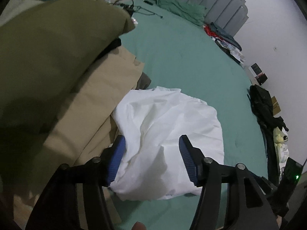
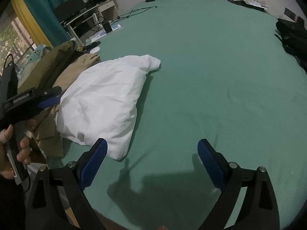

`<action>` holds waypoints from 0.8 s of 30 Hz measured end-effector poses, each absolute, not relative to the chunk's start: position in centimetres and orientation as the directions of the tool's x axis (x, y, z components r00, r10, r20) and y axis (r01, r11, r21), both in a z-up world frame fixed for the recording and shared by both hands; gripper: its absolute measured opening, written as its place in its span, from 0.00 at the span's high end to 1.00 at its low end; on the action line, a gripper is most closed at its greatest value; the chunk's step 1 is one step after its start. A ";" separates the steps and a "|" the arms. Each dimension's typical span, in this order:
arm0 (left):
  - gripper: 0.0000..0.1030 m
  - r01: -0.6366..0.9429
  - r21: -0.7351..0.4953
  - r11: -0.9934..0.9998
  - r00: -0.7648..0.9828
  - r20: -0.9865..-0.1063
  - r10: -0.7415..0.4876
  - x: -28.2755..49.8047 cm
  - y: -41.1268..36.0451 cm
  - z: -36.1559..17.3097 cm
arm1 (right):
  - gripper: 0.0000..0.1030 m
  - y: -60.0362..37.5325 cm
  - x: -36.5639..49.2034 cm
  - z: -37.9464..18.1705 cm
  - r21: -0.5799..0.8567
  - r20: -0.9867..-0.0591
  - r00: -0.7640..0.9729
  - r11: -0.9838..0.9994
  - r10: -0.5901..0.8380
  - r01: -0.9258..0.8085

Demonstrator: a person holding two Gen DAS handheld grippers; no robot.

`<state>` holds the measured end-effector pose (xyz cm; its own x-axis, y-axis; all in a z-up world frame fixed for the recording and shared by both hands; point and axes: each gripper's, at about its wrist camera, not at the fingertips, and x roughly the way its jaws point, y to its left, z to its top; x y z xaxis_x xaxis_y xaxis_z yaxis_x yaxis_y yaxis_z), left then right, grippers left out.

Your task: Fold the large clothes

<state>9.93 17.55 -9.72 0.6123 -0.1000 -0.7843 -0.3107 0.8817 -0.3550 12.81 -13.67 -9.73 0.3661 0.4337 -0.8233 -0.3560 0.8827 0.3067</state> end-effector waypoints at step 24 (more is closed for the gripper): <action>0.34 -0.290 -0.178 0.940 0.670 -0.740 0.067 2.6 6.7 -3.0 | 0.08 -24.5 9.1 -6.9 0.316 -0.800 0.444 0.913 0.403 -0.260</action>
<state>2.65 6.65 -3.00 0.6698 0.0667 -0.7396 -0.2904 0.9402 -0.1781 9.06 -24.47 -6.94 0.4441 0.4033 -0.8001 -0.2596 0.9126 0.3160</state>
